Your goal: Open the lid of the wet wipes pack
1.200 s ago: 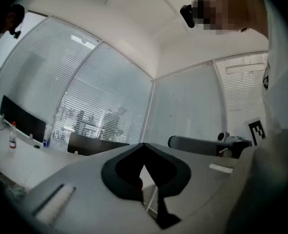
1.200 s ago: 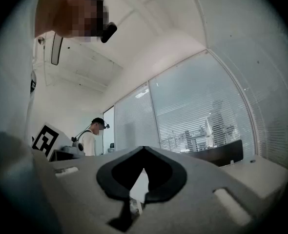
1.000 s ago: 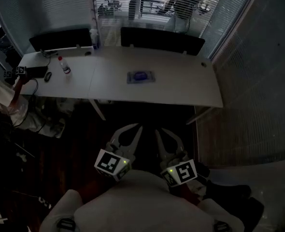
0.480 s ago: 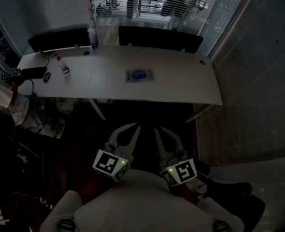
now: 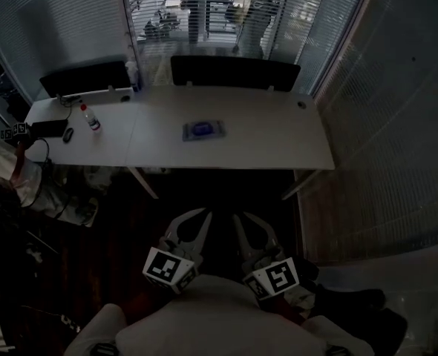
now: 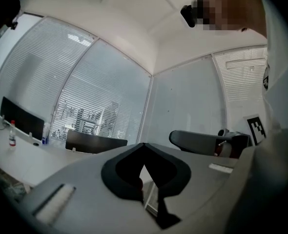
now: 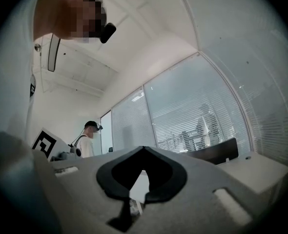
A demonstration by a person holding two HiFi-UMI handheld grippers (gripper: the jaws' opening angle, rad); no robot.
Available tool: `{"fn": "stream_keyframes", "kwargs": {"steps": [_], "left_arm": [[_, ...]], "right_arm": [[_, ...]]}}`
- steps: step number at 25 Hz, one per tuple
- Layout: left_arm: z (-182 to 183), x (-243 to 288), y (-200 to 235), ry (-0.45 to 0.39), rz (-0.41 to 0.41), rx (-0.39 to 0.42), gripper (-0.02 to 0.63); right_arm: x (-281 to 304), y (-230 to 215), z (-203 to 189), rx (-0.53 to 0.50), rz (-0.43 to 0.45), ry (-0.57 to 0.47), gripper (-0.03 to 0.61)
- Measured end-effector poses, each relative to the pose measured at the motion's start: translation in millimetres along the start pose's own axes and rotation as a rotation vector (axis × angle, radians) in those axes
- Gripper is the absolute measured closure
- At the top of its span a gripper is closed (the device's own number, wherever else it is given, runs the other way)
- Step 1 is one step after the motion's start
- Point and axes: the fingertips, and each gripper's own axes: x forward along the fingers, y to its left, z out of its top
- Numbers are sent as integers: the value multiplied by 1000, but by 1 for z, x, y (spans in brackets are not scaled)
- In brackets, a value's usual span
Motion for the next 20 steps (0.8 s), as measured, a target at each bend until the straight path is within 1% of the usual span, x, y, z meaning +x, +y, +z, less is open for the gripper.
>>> {"fn": "stream_keyframes", "kwargs": {"steps": [3,5,9,12,15,20], "left_arm": [[-5,12,-12,15,10,-7,611],[-7,18,-19,14,3,2,611],[-12,27,-21,20,7,8,611],[-3,40,-16,5,21,5,611],[-1,54,-7,-5,14,9,611],[-1,83,21,-7,7,8,611]], "right_arm": [[-10,-15,3,-2,5,-6,578],[-14,-22,4,10,4,-10,578],[-18,-33,4,16,1,-16,577],[-13,-45,4,16,-3,-17,577],[-4,-59,4,19,-19,-21,577],[26,-84,1,10,-39,-20,577]]}}
